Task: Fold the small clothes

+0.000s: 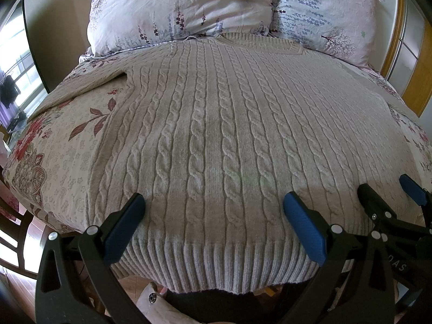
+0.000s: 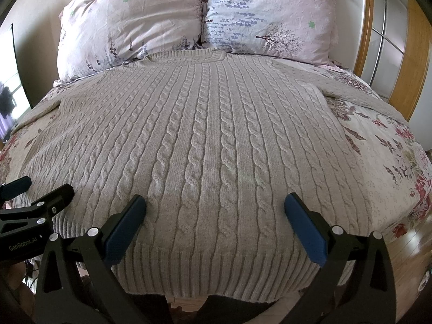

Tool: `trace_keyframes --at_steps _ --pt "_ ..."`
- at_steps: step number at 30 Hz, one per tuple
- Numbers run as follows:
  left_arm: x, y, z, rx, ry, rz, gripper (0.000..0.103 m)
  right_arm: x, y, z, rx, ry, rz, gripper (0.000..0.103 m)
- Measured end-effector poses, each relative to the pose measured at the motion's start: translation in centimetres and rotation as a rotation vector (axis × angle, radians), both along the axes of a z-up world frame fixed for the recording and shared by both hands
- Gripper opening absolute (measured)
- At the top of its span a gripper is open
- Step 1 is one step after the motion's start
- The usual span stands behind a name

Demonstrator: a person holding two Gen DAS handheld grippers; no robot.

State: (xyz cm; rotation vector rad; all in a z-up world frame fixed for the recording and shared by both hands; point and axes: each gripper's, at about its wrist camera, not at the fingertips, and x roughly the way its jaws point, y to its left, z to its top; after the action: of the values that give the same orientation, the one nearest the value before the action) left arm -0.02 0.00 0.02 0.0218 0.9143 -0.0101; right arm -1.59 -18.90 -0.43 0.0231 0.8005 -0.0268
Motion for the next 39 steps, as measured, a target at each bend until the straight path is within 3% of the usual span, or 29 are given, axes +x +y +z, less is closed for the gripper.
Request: trace_keyframes --at_steps 22,29,31,34,38,39 --pt "0.7 -0.1 0.2 0.008 0.024 -0.018 0.101 0.6 -0.1 -0.1 -0.002 0.022 0.038 0.102" --pt "1.6 -0.2 0.7 0.006 0.015 -0.068 0.101 1.8 -0.8 0.2 0.007 0.012 0.177 0.102" --pt "2.5 0.2 1.6 -0.008 -0.014 -0.080 0.101 2.7 -2.3 0.8 0.048 0.022 0.166 0.102" --pt "4.2 0.7 3.9 -0.009 -0.101 -0.089 0.101 4.6 -7.1 3.3 0.161 -0.032 0.060 0.102" --pt "6.7 0.7 6.0 -0.027 -0.181 -0.129 0.101 8.0 -17.1 6.1 0.361 -0.085 -0.175 0.101" --pt "7.8 0.6 6.4 -0.030 -0.189 -0.139 0.101 8.9 -19.5 6.3 0.400 -0.081 -0.225 0.095"
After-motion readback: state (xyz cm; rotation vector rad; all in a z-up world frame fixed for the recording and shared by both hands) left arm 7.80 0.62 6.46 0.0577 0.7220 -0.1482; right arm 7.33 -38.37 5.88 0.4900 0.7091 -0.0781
